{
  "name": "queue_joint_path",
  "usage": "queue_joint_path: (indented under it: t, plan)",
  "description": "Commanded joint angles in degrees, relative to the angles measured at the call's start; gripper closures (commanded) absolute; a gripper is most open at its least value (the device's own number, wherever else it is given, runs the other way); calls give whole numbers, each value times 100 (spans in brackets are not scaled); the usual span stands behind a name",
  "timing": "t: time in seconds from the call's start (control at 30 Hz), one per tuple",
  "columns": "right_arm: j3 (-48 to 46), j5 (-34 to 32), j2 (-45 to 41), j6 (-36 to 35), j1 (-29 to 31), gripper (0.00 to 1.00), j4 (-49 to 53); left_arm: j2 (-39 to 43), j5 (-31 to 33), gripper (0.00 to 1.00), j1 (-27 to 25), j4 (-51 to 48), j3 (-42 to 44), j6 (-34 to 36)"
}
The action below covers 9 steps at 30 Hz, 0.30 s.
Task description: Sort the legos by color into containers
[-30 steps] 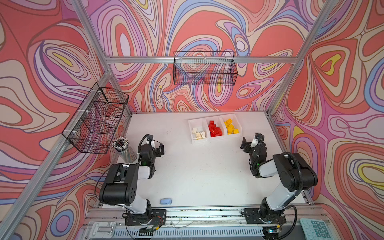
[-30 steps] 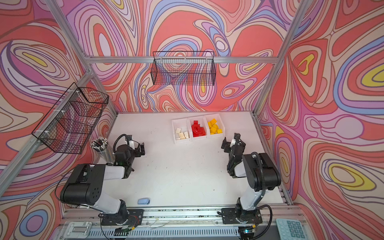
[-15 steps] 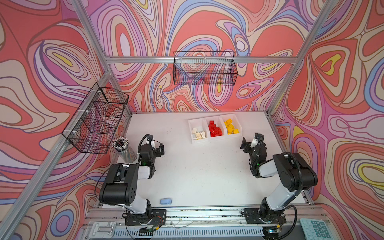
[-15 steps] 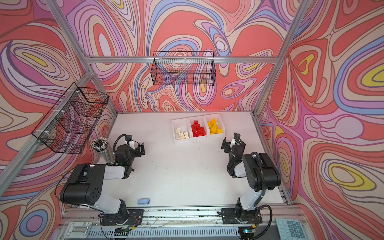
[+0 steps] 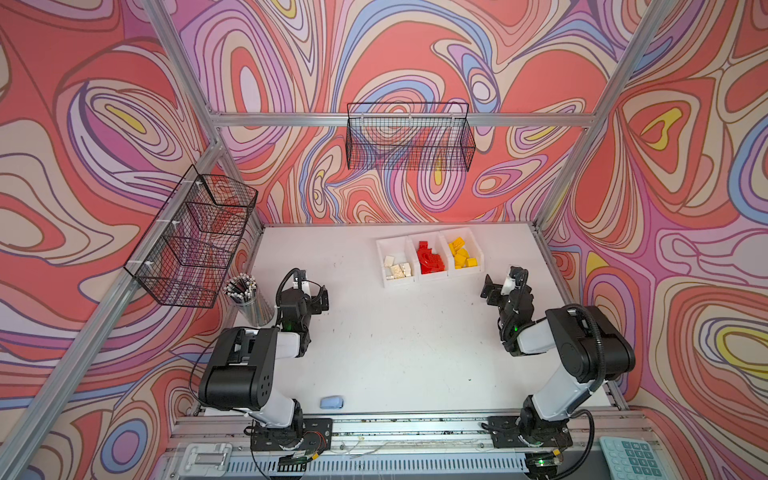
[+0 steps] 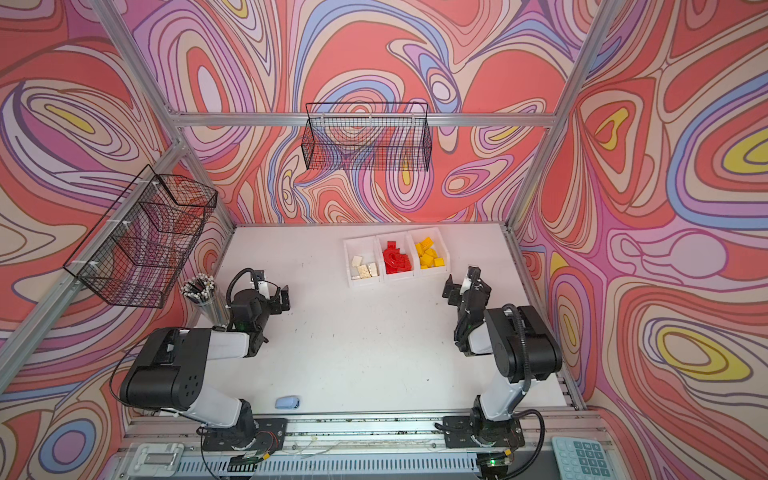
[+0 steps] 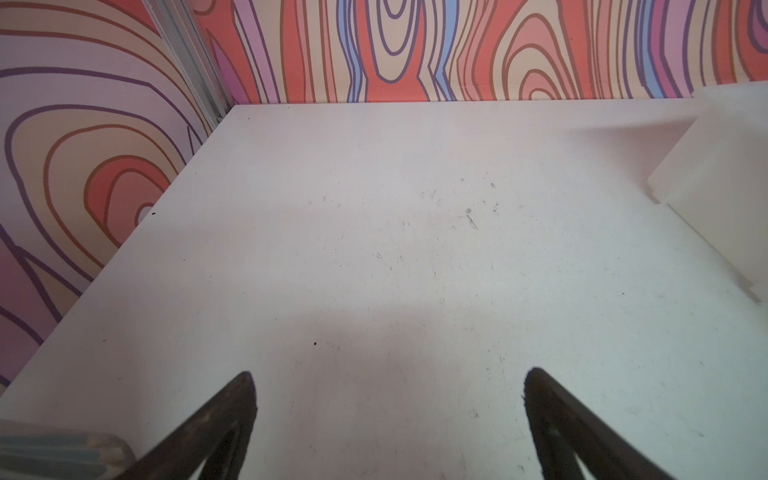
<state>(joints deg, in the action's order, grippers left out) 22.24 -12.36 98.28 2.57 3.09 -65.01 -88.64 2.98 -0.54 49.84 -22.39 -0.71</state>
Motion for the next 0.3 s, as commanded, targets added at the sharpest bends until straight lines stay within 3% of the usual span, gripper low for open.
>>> queue_joint_path:
  t: [0.0,0.27]
  plan:
    - [8,17,-28,-81,15,2,10,38,-28,0,1,6,26,-35]
    - [46,321,-12,-171,33,2,69,47,-36,0,-4,19,44,-30]
